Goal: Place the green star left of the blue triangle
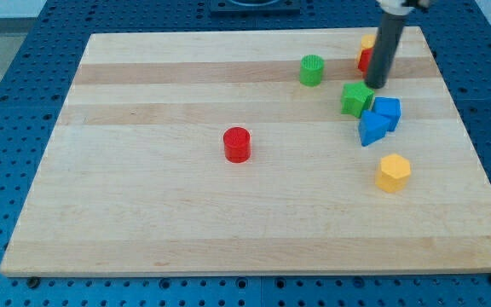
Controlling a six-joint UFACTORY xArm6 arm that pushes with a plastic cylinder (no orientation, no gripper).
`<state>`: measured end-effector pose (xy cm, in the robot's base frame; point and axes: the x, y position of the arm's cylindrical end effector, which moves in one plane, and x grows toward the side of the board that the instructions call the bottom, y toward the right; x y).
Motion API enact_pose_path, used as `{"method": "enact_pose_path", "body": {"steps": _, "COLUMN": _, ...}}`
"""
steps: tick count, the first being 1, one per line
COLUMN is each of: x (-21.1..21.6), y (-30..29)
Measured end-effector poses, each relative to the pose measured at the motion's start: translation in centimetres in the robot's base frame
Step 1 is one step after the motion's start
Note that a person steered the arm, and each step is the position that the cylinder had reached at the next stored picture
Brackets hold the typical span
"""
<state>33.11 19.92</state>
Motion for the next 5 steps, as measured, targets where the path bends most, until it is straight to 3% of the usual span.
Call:
{"method": "enact_pose_path", "body": {"steps": 1, "x": 0.0, "y": -1.0}}
{"method": "enact_pose_path", "body": {"steps": 3, "x": 4.2, "y": -9.5}}
{"method": "enact_pose_path", "body": {"steps": 5, "x": 4.2, "y": -10.1}}
